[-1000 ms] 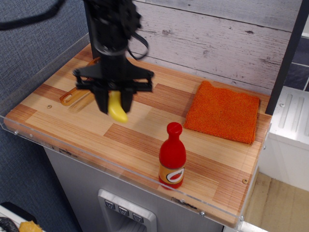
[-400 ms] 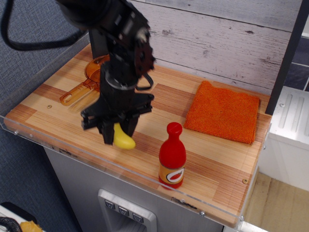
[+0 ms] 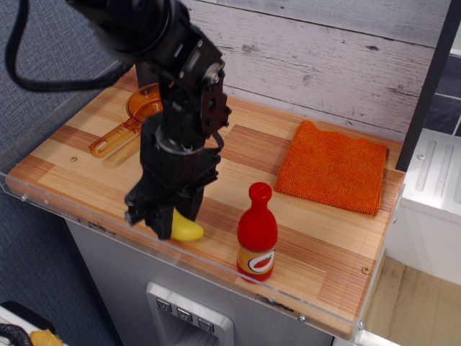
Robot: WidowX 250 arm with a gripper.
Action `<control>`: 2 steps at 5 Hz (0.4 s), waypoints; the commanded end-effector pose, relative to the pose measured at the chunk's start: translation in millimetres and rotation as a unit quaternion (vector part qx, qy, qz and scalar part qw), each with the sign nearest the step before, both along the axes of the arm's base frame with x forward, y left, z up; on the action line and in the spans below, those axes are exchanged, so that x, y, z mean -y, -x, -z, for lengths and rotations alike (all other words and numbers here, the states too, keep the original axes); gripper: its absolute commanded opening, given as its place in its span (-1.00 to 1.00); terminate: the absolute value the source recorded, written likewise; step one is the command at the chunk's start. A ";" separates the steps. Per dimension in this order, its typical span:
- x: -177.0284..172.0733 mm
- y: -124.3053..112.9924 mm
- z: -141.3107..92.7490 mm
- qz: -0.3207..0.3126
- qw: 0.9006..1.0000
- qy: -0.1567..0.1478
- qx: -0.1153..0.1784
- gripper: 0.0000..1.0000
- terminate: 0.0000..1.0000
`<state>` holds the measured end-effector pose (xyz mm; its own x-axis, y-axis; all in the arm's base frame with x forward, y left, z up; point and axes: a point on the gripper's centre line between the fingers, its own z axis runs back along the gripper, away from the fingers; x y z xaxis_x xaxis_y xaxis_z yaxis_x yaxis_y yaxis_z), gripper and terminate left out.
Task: Place the banana to the left of the hot sauce.
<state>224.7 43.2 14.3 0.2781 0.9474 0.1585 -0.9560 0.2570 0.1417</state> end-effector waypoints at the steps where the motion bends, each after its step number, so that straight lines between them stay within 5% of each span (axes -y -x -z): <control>1: 3.9 5.0 -4.3 -0.029 0.999 0.031 0.010 -1.00 -1.00; 2: 4.5 4.5 -5.4 -0.019 0.999 0.040 0.015 1.00 -1.00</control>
